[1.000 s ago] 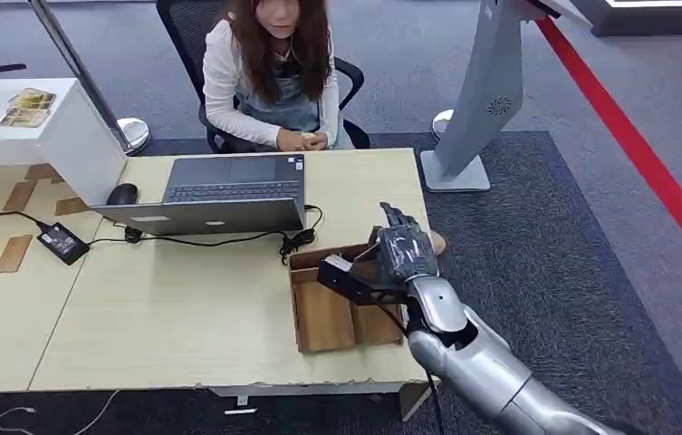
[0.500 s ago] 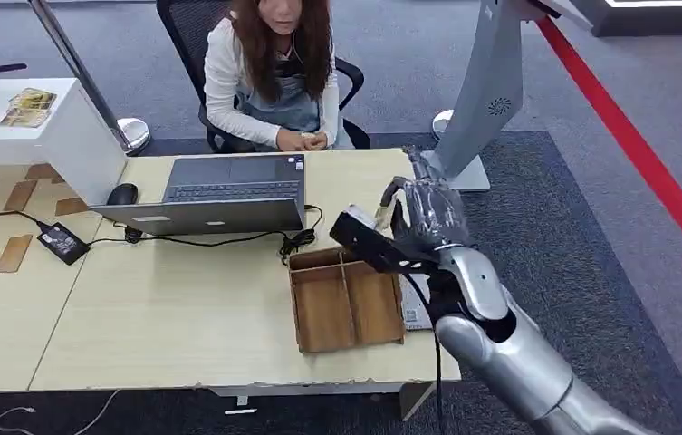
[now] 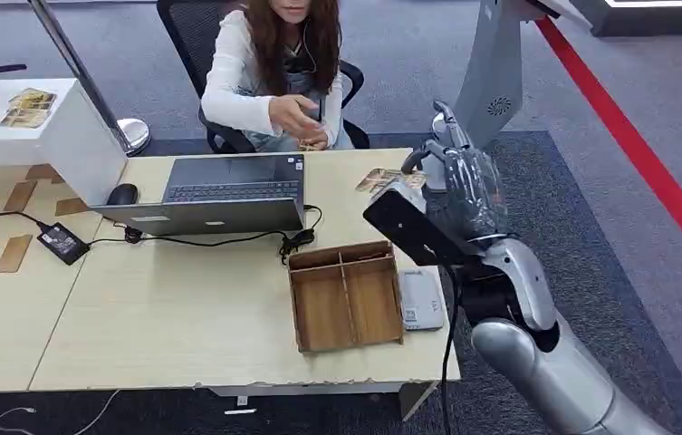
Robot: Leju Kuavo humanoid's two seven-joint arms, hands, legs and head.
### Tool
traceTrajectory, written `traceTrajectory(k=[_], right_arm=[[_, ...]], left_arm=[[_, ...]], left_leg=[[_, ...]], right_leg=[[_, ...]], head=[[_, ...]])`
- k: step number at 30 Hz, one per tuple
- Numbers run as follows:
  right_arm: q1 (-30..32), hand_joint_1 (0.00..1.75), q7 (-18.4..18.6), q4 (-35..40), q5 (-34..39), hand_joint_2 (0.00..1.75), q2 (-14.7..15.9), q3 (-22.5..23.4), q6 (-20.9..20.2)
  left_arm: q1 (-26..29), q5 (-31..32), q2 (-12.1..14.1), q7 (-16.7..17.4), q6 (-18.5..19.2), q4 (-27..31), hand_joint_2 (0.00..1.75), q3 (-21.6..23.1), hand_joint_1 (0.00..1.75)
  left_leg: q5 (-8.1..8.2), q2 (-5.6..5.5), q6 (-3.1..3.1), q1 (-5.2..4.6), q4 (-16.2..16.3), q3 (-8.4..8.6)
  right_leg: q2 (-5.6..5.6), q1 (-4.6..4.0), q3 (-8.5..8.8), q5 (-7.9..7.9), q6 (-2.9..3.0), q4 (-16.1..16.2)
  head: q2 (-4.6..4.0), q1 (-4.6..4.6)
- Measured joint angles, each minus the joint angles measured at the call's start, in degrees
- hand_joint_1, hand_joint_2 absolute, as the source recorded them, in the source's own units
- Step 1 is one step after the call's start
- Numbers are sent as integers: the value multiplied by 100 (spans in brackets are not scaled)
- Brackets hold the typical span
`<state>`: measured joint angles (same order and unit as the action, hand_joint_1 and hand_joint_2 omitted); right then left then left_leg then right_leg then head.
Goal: Pass the card to the sensor for recognition and then transmit it.
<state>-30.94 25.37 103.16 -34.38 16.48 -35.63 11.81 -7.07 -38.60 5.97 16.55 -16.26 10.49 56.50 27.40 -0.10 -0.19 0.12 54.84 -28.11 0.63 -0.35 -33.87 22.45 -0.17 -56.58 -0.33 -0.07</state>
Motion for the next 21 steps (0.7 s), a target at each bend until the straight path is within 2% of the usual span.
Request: traceTrajectory(k=[1,2,3,6,11,15,21], right_arm=[[-16,120,-102,-41,134,175,-41,4,126],[-63,134,-225,-145,298,175,-96,4,254],[-124,140,-354,-322,462,175,-186,4,385],[-426,141,-834,-1061,1060,175,-478,4,861],[-1029,148,-1346,-2643,1781,175,-1011,4,1287],[-1403,152,-1552,-3660,2039,175,-1338,7,1512],[-1797,154,-1790,-4868,2194,175,-1731,7,1610]], left_arm=[[-1,35,-2,-11,13,0,0,0,0],[-3,66,0,-22,15,0,0,0,0],[-12,101,0,-24,26,0,0,0,0],[-36,190,-2,-24,72,0,0,17,0],[-44,299,0,15,116,0,0,74,0],[-43,361,0,46,127,0,0,138,0],[-47,378,-2,66,133,0,0,177,0]], left_leg=[[0,0,0,1,0,-1],[0,1,-1,2,0,-1],[0,1,-1,2,-1,-1],[-3,-4,-3,2,-1,-6],[-10,-3,-6,3,-1,-3],[-9,-2,-6,3,0,-1],[-8,-2,-6,3,0,-2]], right_leg=[[0,0,0,0,0,0],[1,0,0,-1,1,-1],[1,0,0,-1,1,-1],[-1,0,-1,-1,1,-1],[-3,-2,-1,-5,2,-3],[-4,-2,-4,-4,2,-5],[-3,-2,-5,-2,1,-5]], head=[[2,2],[0,0],[2,-2],[0,0],[2,2],[2,0],[2,0]])
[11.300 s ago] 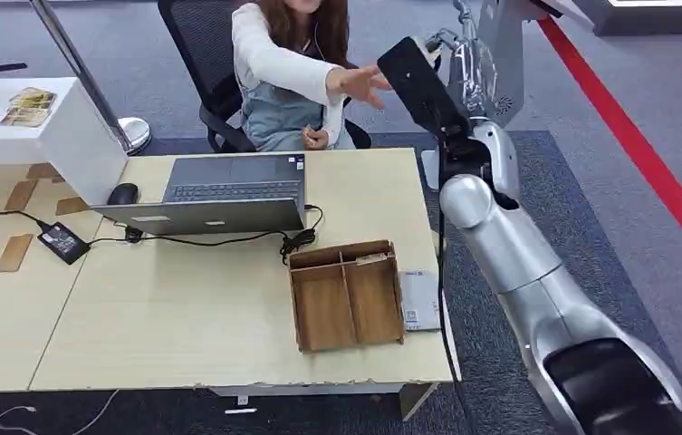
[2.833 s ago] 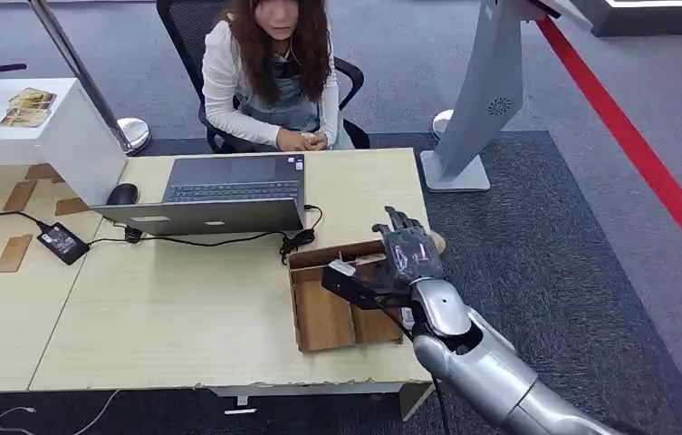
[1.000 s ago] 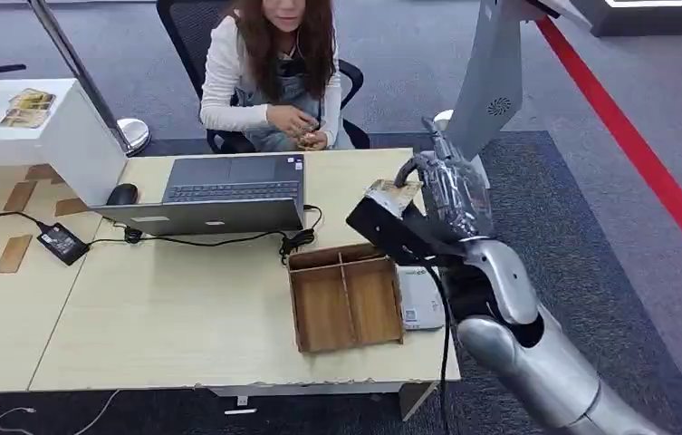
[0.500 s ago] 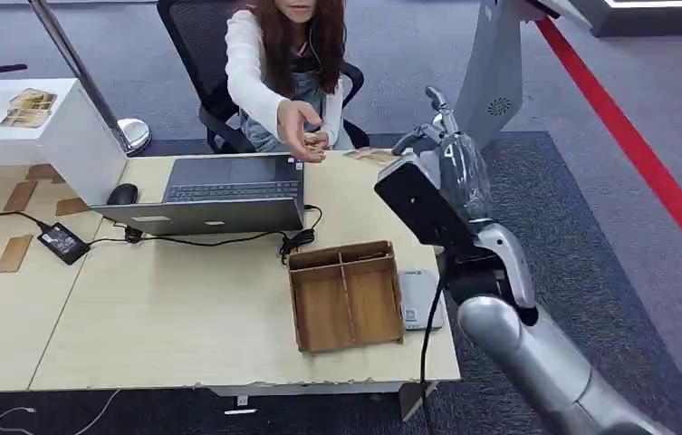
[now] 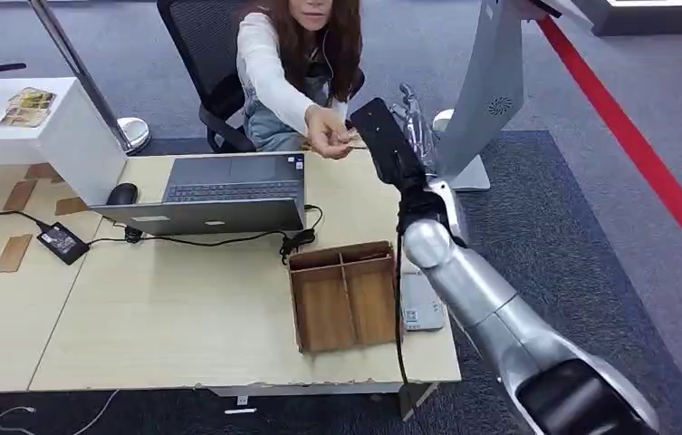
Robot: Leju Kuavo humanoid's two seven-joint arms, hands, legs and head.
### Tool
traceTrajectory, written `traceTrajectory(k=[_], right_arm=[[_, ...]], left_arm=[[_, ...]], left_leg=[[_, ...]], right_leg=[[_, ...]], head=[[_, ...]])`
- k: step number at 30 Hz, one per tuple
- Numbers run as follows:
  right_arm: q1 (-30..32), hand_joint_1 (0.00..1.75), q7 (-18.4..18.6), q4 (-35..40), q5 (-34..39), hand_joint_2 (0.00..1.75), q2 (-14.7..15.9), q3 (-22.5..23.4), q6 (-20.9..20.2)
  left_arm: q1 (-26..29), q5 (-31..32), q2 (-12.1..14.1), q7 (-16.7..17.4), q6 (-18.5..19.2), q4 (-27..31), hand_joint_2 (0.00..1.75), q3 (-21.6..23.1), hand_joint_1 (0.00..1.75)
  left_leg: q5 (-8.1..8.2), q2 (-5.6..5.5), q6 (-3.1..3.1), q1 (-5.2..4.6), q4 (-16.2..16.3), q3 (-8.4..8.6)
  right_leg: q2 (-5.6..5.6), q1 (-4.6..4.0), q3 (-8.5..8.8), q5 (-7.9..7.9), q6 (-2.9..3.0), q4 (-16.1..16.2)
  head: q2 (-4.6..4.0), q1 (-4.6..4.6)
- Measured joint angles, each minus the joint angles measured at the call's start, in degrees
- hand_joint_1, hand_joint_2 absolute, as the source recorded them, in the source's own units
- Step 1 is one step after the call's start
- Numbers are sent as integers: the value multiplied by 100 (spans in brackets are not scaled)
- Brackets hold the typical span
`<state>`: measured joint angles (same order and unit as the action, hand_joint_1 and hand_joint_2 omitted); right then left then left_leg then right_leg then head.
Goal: Pass the card to the sensor for recognition and then transmit it.
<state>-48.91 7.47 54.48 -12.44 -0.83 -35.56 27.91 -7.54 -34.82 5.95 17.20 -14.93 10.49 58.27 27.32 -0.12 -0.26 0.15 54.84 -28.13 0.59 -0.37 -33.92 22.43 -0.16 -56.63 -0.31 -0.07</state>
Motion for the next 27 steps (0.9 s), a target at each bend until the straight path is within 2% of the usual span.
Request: traceTrajectory(k=[6,8,9,10,11,20,27], right_arm=[[-131,154,-83,-791,26,175,-262,-2,63],[-163,143,-98,-985,26,175,-312,-2,72],[-167,143,-103,-1036,26,175,-328,-4,74],[-169,56,-105,-1094,26,175,-345,-4,74],[-169,3,-107,-1134,28,175,-358,-7,74],[-177,0,-304,-1252,186,175,-426,-11,159],[114,0,-385,-547,210,175,-413,-13,341]], left_arm=[[6,-4,0,22,17,0,0,24,0],[10,-2,-4,37,41,0,0,46,0],[13,-2,-7,42,44,0,0,48,0],[16,-2,-9,44,48,0,0,55,0],[16,-2,-9,44,50,0,0,63,0],[14,2,-13,24,50,0,0,98,0],[19,-17,-13,103,57,0,0,98,0]], left_leg=[[0,0,0,-1,0,0],[0,0,0,-1,0,0],[0,-1,0,-1,0,0],[0,-1,0,0,1,-1],[0,-1,0,0,1,-2],[2,1,-1,-1,0,-3],[2,1,-1,-1,0,0]], right_leg=[[0,1,0,0,0,0],[0,1,0,0,0,0],[-1,1,0,0,0,0],[-1,1,-1,0,0,0],[-1,1,-2,0,0,0],[2,0,-6,1,-1,1],[2,0,-6,0,0,1]], head=[[0,0],[0,0],[0,0],[-2,0],[0,0],[0,0],[0,0]])
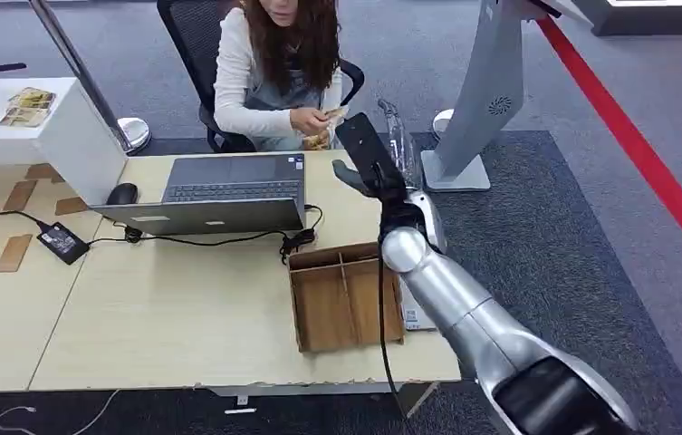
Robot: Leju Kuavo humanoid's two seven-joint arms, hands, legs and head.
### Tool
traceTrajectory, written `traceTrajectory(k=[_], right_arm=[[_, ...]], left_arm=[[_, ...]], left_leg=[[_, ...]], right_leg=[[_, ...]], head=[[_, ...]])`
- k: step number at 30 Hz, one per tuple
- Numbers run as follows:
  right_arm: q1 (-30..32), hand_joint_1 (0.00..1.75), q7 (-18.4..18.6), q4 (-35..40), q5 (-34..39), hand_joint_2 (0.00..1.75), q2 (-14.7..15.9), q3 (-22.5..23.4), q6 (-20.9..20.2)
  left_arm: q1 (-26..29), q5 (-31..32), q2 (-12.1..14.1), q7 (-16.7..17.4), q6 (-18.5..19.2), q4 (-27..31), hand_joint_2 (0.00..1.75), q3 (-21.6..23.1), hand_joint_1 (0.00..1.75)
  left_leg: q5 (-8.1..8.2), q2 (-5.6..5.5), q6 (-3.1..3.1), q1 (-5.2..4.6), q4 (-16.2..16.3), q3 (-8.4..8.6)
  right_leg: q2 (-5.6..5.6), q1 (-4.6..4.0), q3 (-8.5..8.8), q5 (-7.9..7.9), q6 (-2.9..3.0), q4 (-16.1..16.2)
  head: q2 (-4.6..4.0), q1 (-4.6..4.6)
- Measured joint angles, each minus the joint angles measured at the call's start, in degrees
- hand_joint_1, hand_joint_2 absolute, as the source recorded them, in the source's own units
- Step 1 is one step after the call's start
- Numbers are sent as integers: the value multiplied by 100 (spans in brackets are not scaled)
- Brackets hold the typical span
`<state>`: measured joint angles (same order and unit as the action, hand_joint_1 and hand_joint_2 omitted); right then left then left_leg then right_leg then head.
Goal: Pass the card to the sensor for recognition and then transmit it.
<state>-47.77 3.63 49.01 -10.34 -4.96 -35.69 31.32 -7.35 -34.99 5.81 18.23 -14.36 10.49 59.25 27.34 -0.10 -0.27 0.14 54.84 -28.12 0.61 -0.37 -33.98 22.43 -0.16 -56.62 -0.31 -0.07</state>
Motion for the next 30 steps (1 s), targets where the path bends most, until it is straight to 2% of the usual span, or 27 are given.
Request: traceTrajectory(k=[9,14,17,19,23,30], right_arm=[[1210,0,55,2572,-279,175,389,89,227],[2008,0,72,3992,-483,175,722,302,415],[2229,0,46,4642,-869,175,866,461,520],[2229,0,46,4891,-1189,175,966,555,467],[2073,0,-267,4950,-699,175,1016,651,236],[1918,0,-378,4705,171,175,1018,691,-90]], left_arm=[[12,4,0,282,118,0,0,9,0],[16,44,37,376,116,0,0,42,0],[18,20,79,358,35,0,0,55,0],[4,-77,101,400,-24,0,0,55,0],[4,-354,109,242,-324,0,0,9,0],[17,-630,-28,85,-538,0,0,-173,0]], left_leg=[[4,0,4,-1,0,2],[6,0,5,-3,0,0],[7,4,4,-4,0,-2],[7,6,4,-3,0,0],[4,6,1,-2,0,1],[0,4,-1,0,0,0]], right_leg=[[0,-2,0,3,0,3],[0,2,1,4,-2,5],[4,2,1,2,0,5],[7,2,4,2,1,5],[6,1,6,-2,6,4],[2,-1,6,-3,5,3]], head=[[0,2],[0,0],[0,2],[0,0],[0,0],[0,0]])
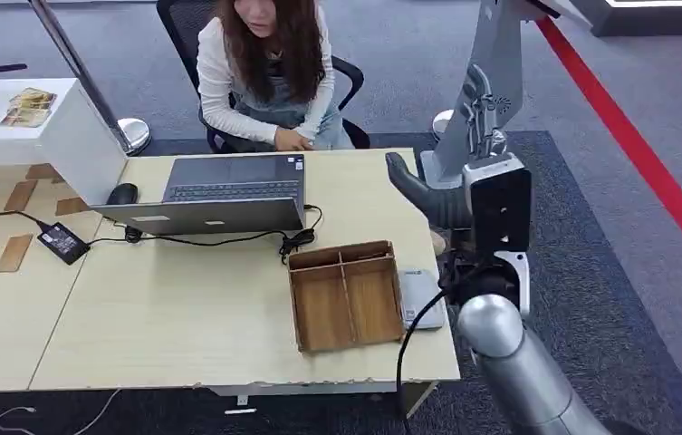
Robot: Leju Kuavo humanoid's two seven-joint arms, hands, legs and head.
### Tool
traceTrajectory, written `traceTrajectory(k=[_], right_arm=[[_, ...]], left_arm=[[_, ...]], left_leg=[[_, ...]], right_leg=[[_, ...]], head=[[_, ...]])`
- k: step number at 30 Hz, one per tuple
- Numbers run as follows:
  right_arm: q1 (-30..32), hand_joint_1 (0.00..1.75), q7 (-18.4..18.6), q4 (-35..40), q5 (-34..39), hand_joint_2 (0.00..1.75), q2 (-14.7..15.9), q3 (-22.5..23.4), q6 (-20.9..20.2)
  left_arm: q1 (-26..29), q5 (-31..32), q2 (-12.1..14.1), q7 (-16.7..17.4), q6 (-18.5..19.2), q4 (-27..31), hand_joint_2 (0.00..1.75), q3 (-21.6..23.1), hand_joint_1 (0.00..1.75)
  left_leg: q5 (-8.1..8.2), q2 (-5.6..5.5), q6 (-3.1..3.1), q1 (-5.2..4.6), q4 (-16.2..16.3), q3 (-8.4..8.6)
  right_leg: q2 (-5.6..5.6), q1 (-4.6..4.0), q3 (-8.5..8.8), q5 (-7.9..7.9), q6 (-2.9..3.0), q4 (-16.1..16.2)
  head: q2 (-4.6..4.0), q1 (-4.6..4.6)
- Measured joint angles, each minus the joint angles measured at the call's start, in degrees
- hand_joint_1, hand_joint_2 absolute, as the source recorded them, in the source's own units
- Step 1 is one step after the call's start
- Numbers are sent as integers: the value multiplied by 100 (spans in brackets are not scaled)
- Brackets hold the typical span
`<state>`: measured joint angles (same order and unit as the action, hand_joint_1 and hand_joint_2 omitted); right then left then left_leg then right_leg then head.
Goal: Pass the card to the sensor for recognition and then transmit it.
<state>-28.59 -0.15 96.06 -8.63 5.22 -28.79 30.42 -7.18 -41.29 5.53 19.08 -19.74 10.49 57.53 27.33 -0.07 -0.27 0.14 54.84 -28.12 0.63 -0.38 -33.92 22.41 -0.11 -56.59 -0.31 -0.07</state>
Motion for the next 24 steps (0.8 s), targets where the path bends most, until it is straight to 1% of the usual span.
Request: traceTrajectory(k=[3,6,11,14,19,24], right_arm=[[51,0,24,-196,347,175,4,52,-118],[102,0,28,-553,470,175,18,118,-116],[195,0,-133,-1197,504,175,79,293,98],[382,0,-295,-1582,712,175,96,509,269],[678,0,-415,-1751,828,175,122,839,499],[908,0,-282,-1637,616,175,162,1041,768]], left_arm=[[-5,-61,-39,-81,-50,0,0,-74,0],[-6,-122,-55,-208,-90,0,0,-144,0],[7,-173,-85,-374,-101,0,0,-256,0],[7,-155,-118,-459,-98,0,0,-278,0],[9,-107,-151,-490,-63,0,0,-280,0],[13,-57,-159,-341,-44,0,0,-278,0]], left_leg=[[1,0,0,0,0,1],[2,0,2,-1,0,0],[3,0,3,-2,0,2],[4,-7,5,-2,0,0],[6,-3,4,-2,0,-3],[6,-3,4,-1,0,2]], right_leg=[[0,0,-1,2,-2,0],[0,1,-1,3,-4,0],[-1,2,-1,4,-5,1],[-5,2,0,5,-6,1],[1,2,-4,4,-5,1],[0,2,-3,5,-5,1]], head=[[0,0],[0,2],[0,0],[0,2],[0,0],[0,0]])
